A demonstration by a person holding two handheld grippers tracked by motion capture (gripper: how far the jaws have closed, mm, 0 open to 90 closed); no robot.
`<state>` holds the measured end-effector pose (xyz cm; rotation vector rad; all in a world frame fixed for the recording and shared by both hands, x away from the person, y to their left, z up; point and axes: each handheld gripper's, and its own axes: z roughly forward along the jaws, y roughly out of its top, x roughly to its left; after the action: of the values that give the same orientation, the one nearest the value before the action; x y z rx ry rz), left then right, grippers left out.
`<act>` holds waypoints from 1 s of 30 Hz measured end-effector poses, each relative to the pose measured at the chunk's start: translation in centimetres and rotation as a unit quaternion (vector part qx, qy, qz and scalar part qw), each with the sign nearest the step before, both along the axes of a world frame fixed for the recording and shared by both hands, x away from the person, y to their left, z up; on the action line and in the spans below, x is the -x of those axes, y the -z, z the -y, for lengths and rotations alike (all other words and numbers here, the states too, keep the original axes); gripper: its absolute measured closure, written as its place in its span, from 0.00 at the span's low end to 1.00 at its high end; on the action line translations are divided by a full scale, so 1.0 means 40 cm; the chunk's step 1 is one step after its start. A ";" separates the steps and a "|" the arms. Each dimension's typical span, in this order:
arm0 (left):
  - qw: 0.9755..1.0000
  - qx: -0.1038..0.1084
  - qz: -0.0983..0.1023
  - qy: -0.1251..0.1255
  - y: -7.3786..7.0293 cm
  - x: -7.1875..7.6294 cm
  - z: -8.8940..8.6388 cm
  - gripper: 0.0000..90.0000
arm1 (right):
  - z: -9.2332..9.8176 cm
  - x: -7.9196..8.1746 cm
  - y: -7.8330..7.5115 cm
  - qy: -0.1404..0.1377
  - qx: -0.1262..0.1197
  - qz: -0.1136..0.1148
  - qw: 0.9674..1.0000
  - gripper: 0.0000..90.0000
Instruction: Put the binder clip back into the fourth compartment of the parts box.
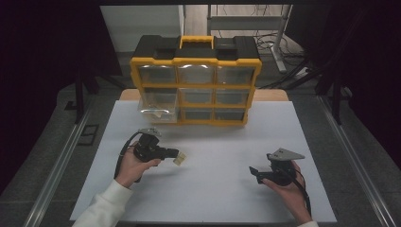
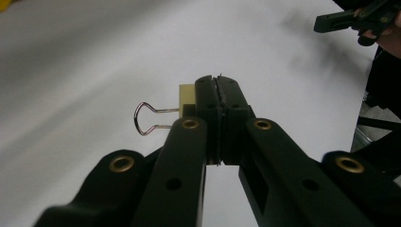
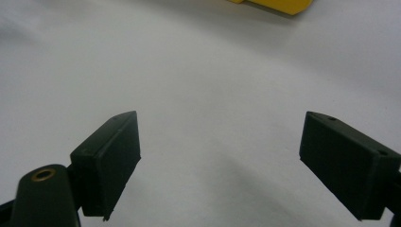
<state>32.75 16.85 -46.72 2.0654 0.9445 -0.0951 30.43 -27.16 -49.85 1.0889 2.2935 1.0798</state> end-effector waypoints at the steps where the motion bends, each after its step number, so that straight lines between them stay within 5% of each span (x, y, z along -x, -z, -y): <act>1: 1.000 0.000 0.001 -0.001 -0.003 0.001 -0.002 0.99 | 0.000 0.000 0.000 0.000 0.000 0.000 1.000 0.15; 15: 0.999 0.019 0.034 -0.009 -0.049 0.017 -0.020 0.99 | 0.000 -0.001 0.000 0.001 0.001 0.000 1.000 0.15; 30: 0.994 0.057 0.088 -0.037 -0.106 0.038 -0.046 0.99 | 0.001 -0.001 0.000 0.001 -0.001 0.000 1.000 0.15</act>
<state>31.22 18.70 -42.50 1.8969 0.8853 0.0703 30.48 -27.20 -49.84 1.0923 2.2903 1.0813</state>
